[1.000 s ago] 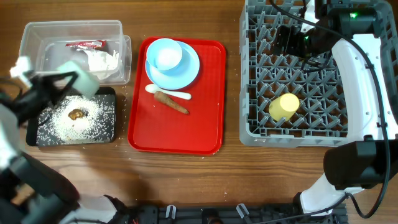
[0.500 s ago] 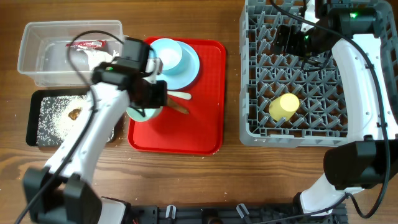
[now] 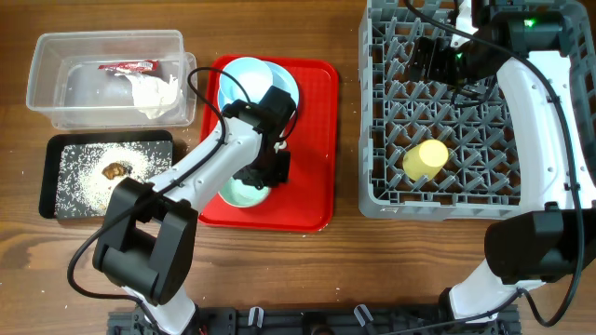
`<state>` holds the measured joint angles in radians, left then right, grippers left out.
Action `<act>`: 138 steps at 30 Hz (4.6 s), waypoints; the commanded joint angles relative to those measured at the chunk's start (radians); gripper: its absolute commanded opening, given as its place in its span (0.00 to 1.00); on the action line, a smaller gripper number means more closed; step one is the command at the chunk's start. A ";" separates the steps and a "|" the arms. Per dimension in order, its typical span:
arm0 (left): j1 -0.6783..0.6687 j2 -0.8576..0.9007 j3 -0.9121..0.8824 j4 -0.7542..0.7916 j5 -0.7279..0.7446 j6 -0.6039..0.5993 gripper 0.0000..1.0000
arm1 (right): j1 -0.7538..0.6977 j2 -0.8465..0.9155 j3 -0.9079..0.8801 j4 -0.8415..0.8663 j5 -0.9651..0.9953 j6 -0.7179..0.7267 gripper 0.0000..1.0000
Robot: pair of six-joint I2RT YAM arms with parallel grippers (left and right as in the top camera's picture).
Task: Sort waste into correct bins and load items into the dishwasher rack
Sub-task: 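Carry the emptied bowl back and stack it on the plate, then reach the right gripper to the green bowl on the red tray and grasp it, then carry the green bowl to the dish rack and set it in the back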
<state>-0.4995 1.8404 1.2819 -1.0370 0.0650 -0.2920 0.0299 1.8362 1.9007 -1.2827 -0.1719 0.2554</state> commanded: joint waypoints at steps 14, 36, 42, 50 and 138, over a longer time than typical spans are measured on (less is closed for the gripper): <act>0.188 -0.062 0.450 -0.208 -0.014 -0.005 0.73 | 0.091 -0.027 0.023 0.041 -0.145 -0.016 1.00; 0.576 -0.090 0.457 -0.130 0.000 -0.038 0.87 | 0.653 0.216 0.021 0.102 -0.083 0.120 0.87; 0.576 -0.090 0.457 -0.092 -0.011 -0.038 1.00 | 0.699 0.339 0.018 0.067 -0.066 0.168 0.67; 0.584 -0.090 0.457 -0.068 -0.059 -0.039 1.00 | 0.704 0.341 -0.095 0.175 -0.006 0.219 0.52; 0.716 -0.090 0.457 -0.055 -0.059 -0.083 1.00 | 0.206 0.288 -0.160 1.216 1.298 -0.700 0.04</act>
<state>0.2161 1.7679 1.7264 -1.0924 0.0193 -0.3618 0.2428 2.0933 1.7367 -0.0727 1.1728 -0.4149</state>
